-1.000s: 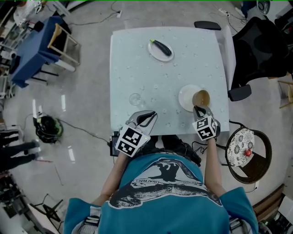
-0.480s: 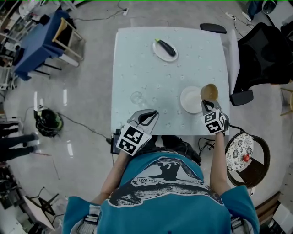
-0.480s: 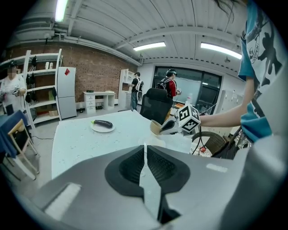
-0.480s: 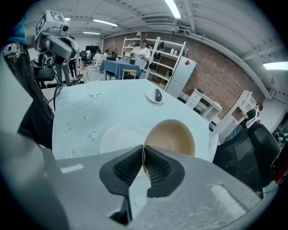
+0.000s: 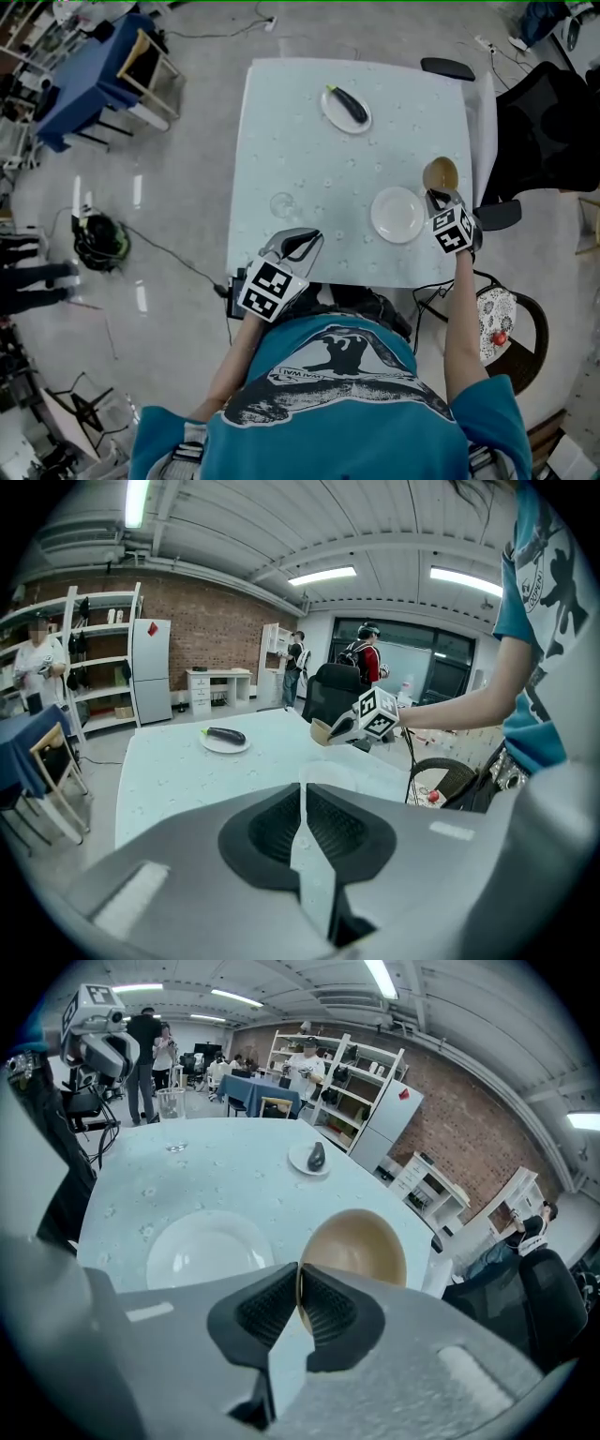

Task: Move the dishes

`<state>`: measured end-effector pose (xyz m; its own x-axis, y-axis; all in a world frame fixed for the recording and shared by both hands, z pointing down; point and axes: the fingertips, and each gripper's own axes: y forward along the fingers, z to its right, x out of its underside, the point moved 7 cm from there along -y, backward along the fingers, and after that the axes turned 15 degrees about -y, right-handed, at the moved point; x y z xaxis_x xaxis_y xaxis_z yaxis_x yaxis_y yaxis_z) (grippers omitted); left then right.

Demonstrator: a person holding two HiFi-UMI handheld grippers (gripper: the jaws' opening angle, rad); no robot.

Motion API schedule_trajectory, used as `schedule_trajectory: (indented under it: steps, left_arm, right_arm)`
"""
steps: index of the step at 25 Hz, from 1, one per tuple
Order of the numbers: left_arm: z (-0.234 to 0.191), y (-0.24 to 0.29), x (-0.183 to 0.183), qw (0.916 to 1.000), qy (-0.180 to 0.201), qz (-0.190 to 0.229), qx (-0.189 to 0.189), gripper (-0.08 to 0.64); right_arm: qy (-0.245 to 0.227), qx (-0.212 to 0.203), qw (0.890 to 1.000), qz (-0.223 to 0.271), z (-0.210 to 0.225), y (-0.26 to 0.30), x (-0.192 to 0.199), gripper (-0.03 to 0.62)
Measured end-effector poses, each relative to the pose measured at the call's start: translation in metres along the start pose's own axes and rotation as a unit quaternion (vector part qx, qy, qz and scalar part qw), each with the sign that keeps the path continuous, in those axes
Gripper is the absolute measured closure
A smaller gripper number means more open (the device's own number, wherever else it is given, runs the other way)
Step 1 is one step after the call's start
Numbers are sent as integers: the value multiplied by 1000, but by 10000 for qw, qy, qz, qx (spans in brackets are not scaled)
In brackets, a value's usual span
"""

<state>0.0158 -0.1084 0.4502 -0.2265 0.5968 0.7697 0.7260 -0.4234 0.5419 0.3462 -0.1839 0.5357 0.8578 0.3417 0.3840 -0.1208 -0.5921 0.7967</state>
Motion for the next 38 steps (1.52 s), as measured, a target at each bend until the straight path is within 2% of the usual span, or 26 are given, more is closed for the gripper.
schedule_trajectory:
  steps: [5,13,19,21,24,27,33,38]
  left_arm:
    - [4,7,-10,9999,-73,132,-32,528]
    - [1,17,-7,9996,-179,31,-219,528]
    - [-3,15,-7,9985,-340,80,-429,529]
    - [-5,14,-7,9980,-378,93,-493,529]
    - [-6,15,-7,9977,-401,88,-543,529]
    - [-6,17,-7,9977,-395,74,-543,529]
    - [-3,22,-8,9982,-337,46,-489,529]
    - [3,29,-8,9989,-260,-11,-399,529]
  right_arm:
    - [-339,-142,9993,25,20,19,-9,577]
    - [-900,-565,9943,132,35,53,-33,576]
    - [-885,-850,9924,81,28,75,-36,569]
    - [-849,-842,9928,67,27,78,-37,548]
    - [-734,-879,9934,83,25,81,-37,459]
    - [-568,-849,9946,160,25,79,-37,415]
    - [-128,-595,9962,616,26,54,-44,399]
    - [468,-447,9895,1296,15,16,-55,399]
